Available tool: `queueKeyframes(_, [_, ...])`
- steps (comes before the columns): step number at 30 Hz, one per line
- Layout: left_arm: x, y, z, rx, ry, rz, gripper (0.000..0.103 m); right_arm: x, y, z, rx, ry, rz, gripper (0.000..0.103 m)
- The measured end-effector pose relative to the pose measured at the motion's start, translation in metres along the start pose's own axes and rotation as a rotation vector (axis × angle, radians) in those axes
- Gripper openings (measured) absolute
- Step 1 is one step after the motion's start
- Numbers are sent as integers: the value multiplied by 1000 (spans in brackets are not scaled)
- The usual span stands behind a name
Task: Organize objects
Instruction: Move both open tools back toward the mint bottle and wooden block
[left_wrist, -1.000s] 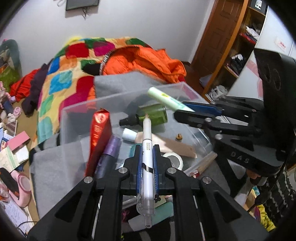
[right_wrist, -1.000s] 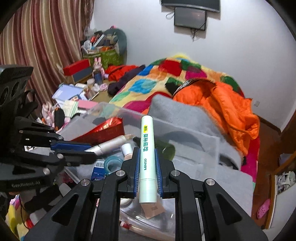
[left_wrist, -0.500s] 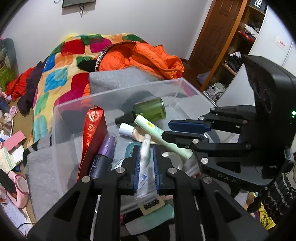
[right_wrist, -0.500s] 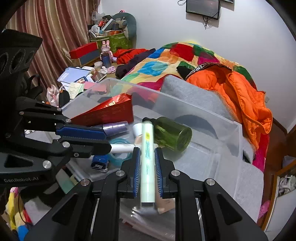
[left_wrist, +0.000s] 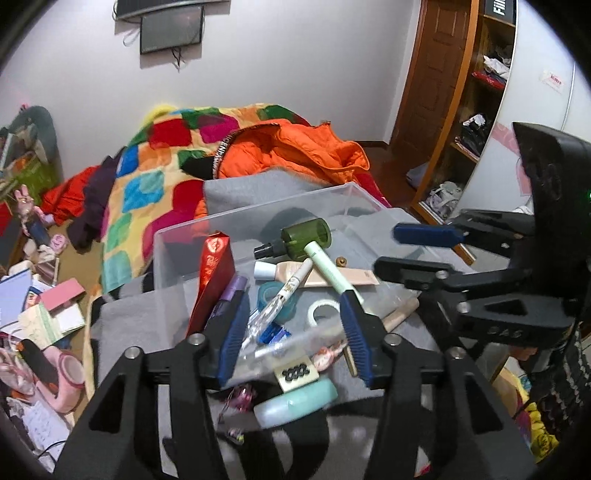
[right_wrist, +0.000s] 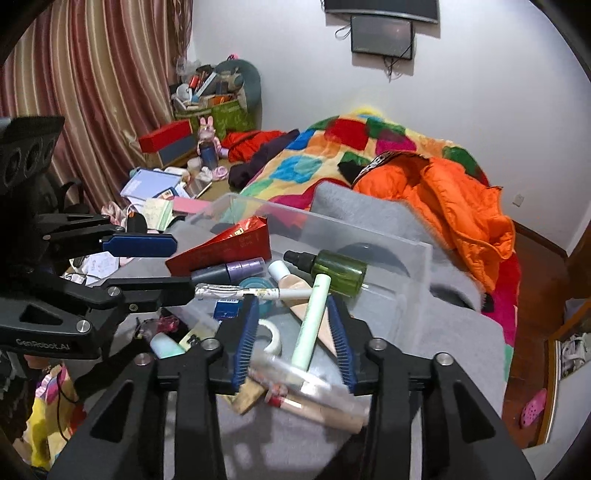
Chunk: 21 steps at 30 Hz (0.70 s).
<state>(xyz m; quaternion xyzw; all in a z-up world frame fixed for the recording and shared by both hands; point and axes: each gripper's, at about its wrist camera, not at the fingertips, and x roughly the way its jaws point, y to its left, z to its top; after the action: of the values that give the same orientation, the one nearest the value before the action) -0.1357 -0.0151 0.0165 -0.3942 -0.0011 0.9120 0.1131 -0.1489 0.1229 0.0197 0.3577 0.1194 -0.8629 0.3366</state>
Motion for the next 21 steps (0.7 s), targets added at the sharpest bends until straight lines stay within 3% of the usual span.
queueKeyframes(3, [-11,-4,-10,2,-15,28,65,-13,4,-7,2,-21,-12,45])
queueKeyframes(10, [-19,-8,-37,-21,-6,58,70,-30,13,-29,10,-33,-27,48])
queueKeyframes(14, [-12,-6,-57,-57,33,54,71,-30,14,-45,37,-14,-28,55])
queueKeyframes(21, [9,-4,-88,-121,122,22,71,-12,14,-73,95,34,-17,54])
